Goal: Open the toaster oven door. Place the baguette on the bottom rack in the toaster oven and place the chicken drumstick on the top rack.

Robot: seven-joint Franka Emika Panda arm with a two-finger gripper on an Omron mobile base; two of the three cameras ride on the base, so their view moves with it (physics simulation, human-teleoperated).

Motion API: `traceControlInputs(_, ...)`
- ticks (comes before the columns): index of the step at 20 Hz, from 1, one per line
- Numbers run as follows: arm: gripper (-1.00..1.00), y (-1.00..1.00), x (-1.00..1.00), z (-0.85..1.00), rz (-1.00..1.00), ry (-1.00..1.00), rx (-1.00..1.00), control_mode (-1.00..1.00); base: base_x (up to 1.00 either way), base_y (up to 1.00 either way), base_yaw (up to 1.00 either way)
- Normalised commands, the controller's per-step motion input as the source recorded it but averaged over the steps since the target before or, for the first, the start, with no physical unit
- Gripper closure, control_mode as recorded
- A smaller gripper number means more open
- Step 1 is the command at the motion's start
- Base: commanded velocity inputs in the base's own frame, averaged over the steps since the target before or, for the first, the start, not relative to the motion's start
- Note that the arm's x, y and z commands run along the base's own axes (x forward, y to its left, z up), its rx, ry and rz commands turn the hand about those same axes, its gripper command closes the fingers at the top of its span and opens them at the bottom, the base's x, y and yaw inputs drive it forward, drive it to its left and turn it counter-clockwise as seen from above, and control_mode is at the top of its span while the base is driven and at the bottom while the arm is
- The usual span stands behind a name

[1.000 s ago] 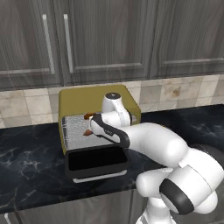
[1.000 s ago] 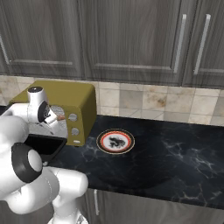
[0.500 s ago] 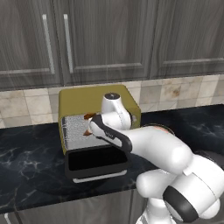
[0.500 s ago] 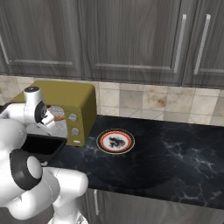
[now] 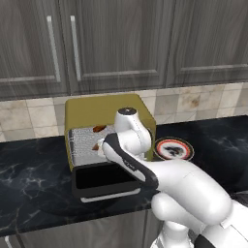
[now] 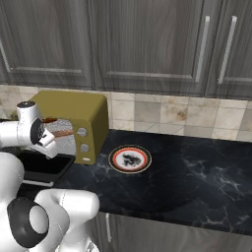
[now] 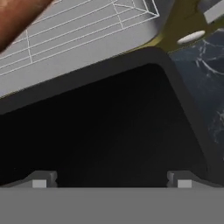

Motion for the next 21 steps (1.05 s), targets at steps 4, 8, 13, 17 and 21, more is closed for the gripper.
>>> traceControlInputs(4,-1.0,-0.06,-0.65,0.17,0.35,-0.02,-0.01,-1.0,0.0,0.0,0.0)
traceControlInputs(8,-1.0,-0.04,-0.68,0.17,0.39,-0.01,-0.05,-1.0,0.0,0.0,0.0)
traceControlInputs(13,-1.0,-0.12,-0.62,0.25,0.33,-0.07,-0.1,-1.0,0.0,0.0,0.0)
traceControlInputs(17,-1.0,-0.23,-0.55,0.33,0.18,-0.1,-0.05,-1.0,0.0,0.0,0.0)
traceControlInputs(21,-1.0,-0.28,-0.56,0.34,0.07,-0.09,0.0,-1.0,0.0,0.0,0.0)
